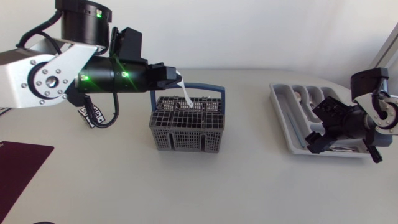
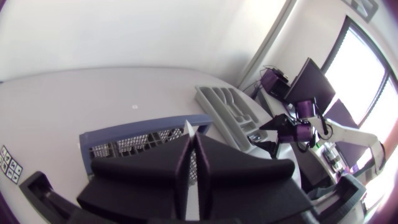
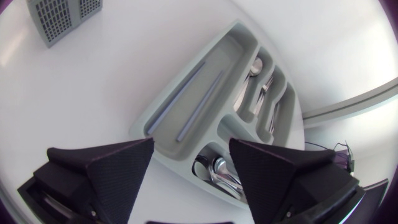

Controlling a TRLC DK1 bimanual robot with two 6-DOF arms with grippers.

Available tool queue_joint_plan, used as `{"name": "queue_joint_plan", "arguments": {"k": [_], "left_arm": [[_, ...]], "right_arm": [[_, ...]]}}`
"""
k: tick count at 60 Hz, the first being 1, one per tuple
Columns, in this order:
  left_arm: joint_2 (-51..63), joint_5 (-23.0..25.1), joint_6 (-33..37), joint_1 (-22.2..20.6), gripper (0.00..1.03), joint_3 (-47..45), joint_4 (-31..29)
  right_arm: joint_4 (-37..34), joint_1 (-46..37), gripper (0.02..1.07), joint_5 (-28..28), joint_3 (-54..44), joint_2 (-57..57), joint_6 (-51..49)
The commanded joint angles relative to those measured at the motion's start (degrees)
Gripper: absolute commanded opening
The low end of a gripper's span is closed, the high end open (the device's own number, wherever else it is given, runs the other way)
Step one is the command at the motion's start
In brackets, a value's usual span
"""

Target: Transfer all utensils from the basket to the drawer tray.

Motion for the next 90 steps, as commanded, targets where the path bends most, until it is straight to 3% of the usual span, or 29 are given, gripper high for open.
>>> {"name": "queue_joint_plan", "arguments": {"k": [1, 14, 25, 41, 54, 73, 90], "left_arm": [[-1.66, -2.0, 4.21, -1.49, 0.04, -0.6, -1.64], [-3.86, -4.28, 13.97, -4.83, 0.04, 1.59, -8.32], [-4.92, -4.11, 19.86, -6.68, 0.04, 1.68, -11.93], [-4.65, 3.8, 22.85, -8.44, 0.04, 2.03, -14.48], [-4.21, 5.56, 26.54, -12.65, 0.04, 2.12, -16.32], [-1.66, 10.48, 31.55, -16.7, 0.04, 3.88, -19.13], [-1.05, 16.99, 35.59, -18.37, 0.04, 4.05, -20.63]], "right_arm": [[-1.0, 0.54, 0.89, 0.44, -1.41, -1.28, 0.04], [-3.02, 1.07, 0.89, -0.53, -1.15, -3.65, -0.22], [-9.61, 2.74, 0.89, -6.07, 1.05, -9.1, -0.31], [-20.33, 8.36, 0.89, -16.88, 3.69, -16.66, -1.36], [-25.17, 17.33, 0.89, -23.21, 3.95, -21.58, -0.75], [-21.83, 32.36, 0.89, -28.48, 2.63, -23.16, 3.82], [-15.85, 38.42, 0.88, -30.77, 1.14, -21.4, 6.72]]}}
